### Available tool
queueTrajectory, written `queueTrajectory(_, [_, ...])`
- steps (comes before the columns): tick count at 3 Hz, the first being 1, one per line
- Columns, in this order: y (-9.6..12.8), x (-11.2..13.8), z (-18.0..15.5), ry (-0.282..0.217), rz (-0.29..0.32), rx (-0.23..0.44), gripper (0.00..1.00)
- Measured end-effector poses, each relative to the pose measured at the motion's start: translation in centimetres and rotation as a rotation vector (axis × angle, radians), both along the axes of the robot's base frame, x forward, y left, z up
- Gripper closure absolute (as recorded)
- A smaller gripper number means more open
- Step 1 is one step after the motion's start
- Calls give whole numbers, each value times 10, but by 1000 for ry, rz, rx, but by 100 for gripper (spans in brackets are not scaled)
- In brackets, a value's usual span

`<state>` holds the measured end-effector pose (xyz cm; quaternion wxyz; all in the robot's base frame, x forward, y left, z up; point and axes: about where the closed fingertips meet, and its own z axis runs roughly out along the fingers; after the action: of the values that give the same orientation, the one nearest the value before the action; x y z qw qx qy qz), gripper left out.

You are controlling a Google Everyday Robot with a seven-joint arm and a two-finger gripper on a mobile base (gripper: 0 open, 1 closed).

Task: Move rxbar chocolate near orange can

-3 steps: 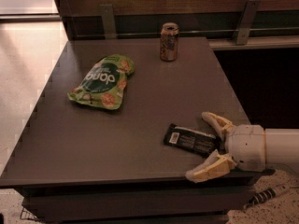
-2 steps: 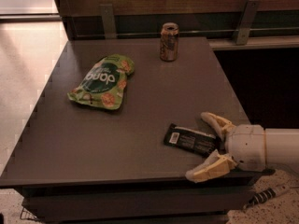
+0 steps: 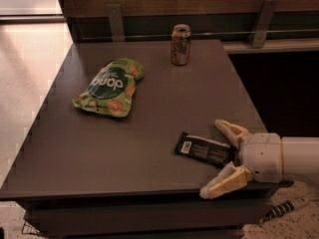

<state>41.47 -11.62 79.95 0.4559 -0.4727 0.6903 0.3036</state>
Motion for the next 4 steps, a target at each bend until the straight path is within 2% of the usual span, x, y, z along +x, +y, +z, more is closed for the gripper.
queueTrajectory(2, [-4, 1, 22, -3, -27, 2, 0])
queueTrajectory(4, [-3, 8, 12, -16, -60, 24, 0])
